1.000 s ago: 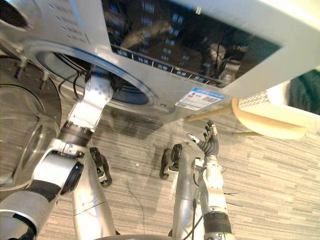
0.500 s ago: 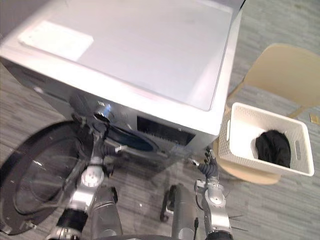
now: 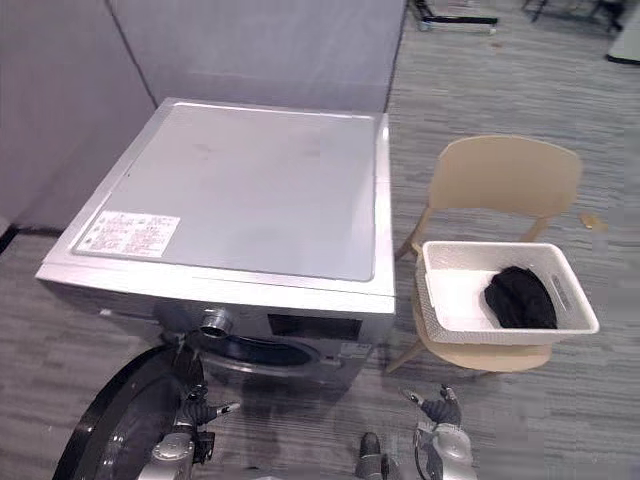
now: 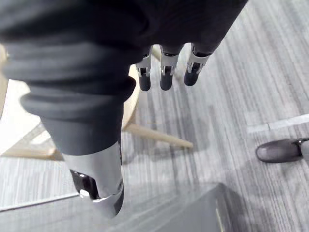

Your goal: Pick up the laundry basket with both hands and put the clothes into the washing machine.

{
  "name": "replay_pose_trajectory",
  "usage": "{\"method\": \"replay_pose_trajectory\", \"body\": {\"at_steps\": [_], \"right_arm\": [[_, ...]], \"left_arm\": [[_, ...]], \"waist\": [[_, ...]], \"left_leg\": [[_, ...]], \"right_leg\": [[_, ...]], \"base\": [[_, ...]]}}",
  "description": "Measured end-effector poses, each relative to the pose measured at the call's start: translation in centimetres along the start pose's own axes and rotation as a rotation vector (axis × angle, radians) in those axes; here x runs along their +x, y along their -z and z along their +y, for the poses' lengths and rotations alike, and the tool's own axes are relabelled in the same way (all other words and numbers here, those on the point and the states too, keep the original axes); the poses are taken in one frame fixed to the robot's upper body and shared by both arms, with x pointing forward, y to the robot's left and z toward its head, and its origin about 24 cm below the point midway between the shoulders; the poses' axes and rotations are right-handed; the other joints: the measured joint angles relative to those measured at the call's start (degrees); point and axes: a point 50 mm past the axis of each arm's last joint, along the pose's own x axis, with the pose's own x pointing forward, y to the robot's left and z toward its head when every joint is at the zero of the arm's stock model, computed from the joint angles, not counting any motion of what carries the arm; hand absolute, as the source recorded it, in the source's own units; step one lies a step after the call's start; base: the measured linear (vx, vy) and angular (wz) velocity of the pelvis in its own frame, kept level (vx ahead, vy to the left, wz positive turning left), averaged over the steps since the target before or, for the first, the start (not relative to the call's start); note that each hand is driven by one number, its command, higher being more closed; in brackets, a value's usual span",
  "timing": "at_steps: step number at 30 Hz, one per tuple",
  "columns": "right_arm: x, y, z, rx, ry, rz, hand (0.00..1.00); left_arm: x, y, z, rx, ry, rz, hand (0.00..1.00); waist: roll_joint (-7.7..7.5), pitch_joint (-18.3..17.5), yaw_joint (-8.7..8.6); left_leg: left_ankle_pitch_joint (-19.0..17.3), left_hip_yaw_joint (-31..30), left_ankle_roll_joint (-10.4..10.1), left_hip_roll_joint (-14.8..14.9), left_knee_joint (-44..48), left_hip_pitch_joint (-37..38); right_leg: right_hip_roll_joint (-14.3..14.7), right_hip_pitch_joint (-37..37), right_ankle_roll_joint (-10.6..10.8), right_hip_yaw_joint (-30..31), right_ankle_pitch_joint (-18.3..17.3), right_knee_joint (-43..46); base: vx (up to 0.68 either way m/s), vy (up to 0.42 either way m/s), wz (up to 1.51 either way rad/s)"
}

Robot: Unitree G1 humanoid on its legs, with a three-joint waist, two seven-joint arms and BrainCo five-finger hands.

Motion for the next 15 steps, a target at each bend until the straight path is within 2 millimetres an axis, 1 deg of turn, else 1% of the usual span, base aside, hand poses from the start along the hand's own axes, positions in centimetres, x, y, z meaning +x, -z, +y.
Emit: {"method": "replay_pose_trajectory", "body": {"at_steps": [1,2,3,4,5,6,7,8,9,10,11,12,13,14,15], "right_arm": [[0.1,-0.2,0.1,0.001,-0.002,-0.004,0.00],[0.1,-0.4,0.2,0.002,-0.005,-0.009,0.00],[0.3,-1.0,0.7,-0.001,-0.014,-0.026,0.00],[0.4,-1.5,1.2,-0.002,-0.025,-0.040,0.00],[0.7,-2.5,1.6,0.004,-0.025,-0.066,0.00],[1.0,-3.6,2.0,0.008,-0.032,-0.091,0.00],[1.1,-4.4,2.5,0.007,-0.043,-0.112,0.00],[1.2,-5.0,3.0,-0.017,-0.061,-0.133,0.00],[1.1,-4.9,3.1,-0.036,-0.069,-0.134,0.00],[1.1,-4.8,3.2,-0.046,-0.074,-0.132,0.00],[1.0,-4.4,3.1,-0.057,-0.077,-0.124,0.00],[0.9,-3.9,2.8,-0.061,-0.071,-0.113,0.00],[0.9,-3.7,2.5,-0.071,-0.063,-0.108,0.00],[1.0,-3.7,2.1,-0.088,-0.055,-0.102,0.00],[1.0,-3.9,2.0,-0.107,-0.053,-0.107,0.00]], "left_arm": [[0.0,0.1,0.1,0.005,-0.002,0.002,0.00],[0.0,0.1,0.2,0.007,-0.003,0.002,0.00],[0.0,0.2,0.4,0.015,-0.007,0.004,0.00],[0.0,0.4,0.6,0.021,-0.011,0.009,0.00],[0.0,0.5,0.7,0.034,-0.013,0.017,0.00],[0.0,0.6,0.4,0.042,-0.003,0.018,0.00],[-0.1,0.6,0.2,0.046,0.000,0.020,0.00],[-0.1,1.0,0.3,0.058,0.003,0.035,0.00],[-0.2,1.4,0.1,0.073,0.017,0.048,0.00],[-0.3,1.7,0.2,0.089,0.026,0.059,0.00],[-0.3,2.1,0.1,0.115,0.038,0.075,0.00],[-0.3,2.0,0.1,0.118,0.038,0.072,0.00],[-0.2,1.8,0.0,0.117,0.042,0.066,0.00],[-0.2,1.7,-0.3,0.111,0.057,0.064,0.00],[-0.3,1.7,-1.0,0.113,0.083,0.065,0.00]], "waist": [[0.06,0.05,0.05],[0.15,0.12,0.03],[0.42,0.36,0.17],[0.34,0.38,0.16],[0.99,0.80,0.11],[1.87,1.25,0.46],[1.94,1.78,0.63],[1.05,2.51,1.03],[0.63,2.59,1.18],[0.69,2.65,1.17],[0.17,2.68,0.96],[1.20,3.09,0.96],[1.60,3.11,1.28],[2.60,3.69,1.89],[3.42,4.60,2.33]], "left_leg": [[-0.06,2.32,-0.03,0.14,0.39,0.29],[-0.17,3.53,-0.07,0.27,0.74,0.24],[-0.84,6.63,-0.04,1.21,1.71,0.17],[-1.32,8.70,0.35,1.79,2.22,0.25],[-3.48,13.04,0.59,3.31,3.56,0.35],[-3.84,17.85,1.00,4.96,3.57,1.43],[-3.72,20.50,0.18,5.38,3.94,2.44],[-4.53,25.20,-1.24,5.69,5.51,4.90],[-5.60,29.09,-2.81,6.12,7.59,7.32],[-5.70,29.71,-2.96,6.61,8.77,8.17],[-6.07,29.82,-3.46,9.37,14.16,9.40],[-5.87,29.03,-3.18,12.62,20.04,8.93],[-4.75,26.66,-1.12,16.56,27.14,7.73],[-0.61,20.21,8.06,20.89,37.30,4.36],[4.07,9.81,12.11,21.82,46.24,-1.00]], "right_leg": [[0.64,-1.32,-0.36,2.33,1.21,-0.16],[0.98,-2.07,-0.68,2.55,1.99,-0.23],[2.25,-4.06,-2.43,0.30,4.50,-0.83],[2.62,-4.87,-4.76,-3.47,4.46,-1.81],[2.21,-5.35,-10.00,-14.49,0.36,-2.67],[0.37,-5.58,-13.94,-28.81,-2.86,-0.76],[-1.48,-5.98,-14.60,-35.25,-3.95,1.87],[-5.87,-6.73,-14.93,-44.01,-5.05,8.65],[-8.01,-6.60,-14.33,-47.90,-4.67,13.29],[-8.14,-6.78,-13.11,-47.71,-4.14,14.27],[-6.05,-6.98,-11.03,-45.59,-4.39,14.38],[-3.82,-7.16,-10.76,-43.83,-4.54,13.56],[-0.91,-6.92,-10.78,-41.90,-4.55,12.06],[2.58,-5.98,-10.81,-39.51,-4.56,9.71],[4.82,-4.77,-10.81,-36.07,-4.55,7.61]], "base": [[-0.07,0.001,-1.02],[-0.10,-0.028,-1.33],[-0.09,-0.043,-1.23],[-0.10,-0.075,-1.77],[-0.09,-0.065,-2.08],[-0.08,-0.086,-2.18],[-0.03,-0.080,-2.37],[0.06,-0.202,-2.36],[0.06,-0.166,-2.28],[0.17,-0.349,-2.01],[0.16,-0.274,-1.57],[0.24,-0.369,-1.70],[0.18,-0.229,-1.73],[0.22,-0.221,-2.00],[0.19,-0.131,-1.81]]}}
